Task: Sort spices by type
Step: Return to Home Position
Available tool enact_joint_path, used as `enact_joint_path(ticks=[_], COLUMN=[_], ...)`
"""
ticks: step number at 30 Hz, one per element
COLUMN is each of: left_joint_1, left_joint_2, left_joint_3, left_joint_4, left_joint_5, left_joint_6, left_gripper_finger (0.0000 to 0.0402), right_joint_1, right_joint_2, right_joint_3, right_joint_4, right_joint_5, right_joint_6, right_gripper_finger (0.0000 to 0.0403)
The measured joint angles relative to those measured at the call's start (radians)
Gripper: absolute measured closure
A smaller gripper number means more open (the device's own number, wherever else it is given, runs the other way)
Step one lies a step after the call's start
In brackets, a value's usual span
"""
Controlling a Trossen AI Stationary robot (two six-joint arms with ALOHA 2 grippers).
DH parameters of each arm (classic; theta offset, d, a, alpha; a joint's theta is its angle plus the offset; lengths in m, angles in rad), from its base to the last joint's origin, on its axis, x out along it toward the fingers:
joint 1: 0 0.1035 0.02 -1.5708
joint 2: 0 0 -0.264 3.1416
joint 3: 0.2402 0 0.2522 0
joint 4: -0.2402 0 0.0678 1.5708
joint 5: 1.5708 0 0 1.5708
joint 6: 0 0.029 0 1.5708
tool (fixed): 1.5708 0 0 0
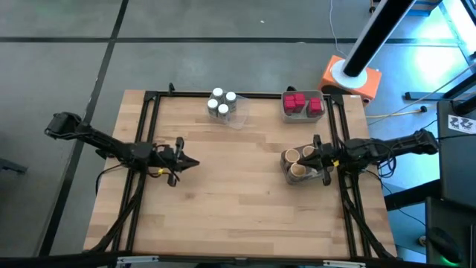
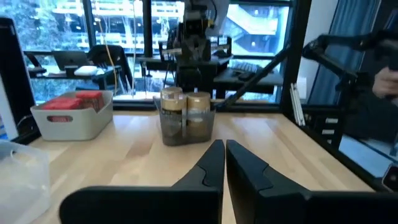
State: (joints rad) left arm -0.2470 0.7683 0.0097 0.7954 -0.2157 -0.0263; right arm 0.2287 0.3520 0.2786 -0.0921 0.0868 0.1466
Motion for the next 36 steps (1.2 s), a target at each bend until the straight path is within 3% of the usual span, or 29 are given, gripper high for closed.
enact_joint_path(ticks=[10, 14, 32, 36], left_joint_1=[0.001, 0.001, 0.001, 0.002], left_joint_2=[-0.059, -0.116, -0.751, -0.763], left_joint_3=[0.000, 0.000, 0.000, 0.000], left_joint_4=[-0.024, -0.115, -0.692, -0.719], left_joint_5=[-0.002, -0.051, -0.085, -0.090], left_joint_6=[0.031, 0.012, 0.013, 0.009], left_gripper_finger=[0.0399, 0.0397, 0.0397, 0.0397], right_joint_1=[0.000, 0.000, 0.000, 0.000], right_joint_2=[-0.086, -0.093, -0.096, -0.095], right_joint_3=[-0.145, -0.193, -0.266, -0.266], right_joint_4=[0.151, 0.212, 0.269, 0.268], right_joint_5=[0.003, 0.011, 0.061, 0.061], right_joint_6=[-0.041, -0.042, -0.021, -0.025], right_gripper_finger=[0.0394, 0.0394, 0.0393, 0.0393])
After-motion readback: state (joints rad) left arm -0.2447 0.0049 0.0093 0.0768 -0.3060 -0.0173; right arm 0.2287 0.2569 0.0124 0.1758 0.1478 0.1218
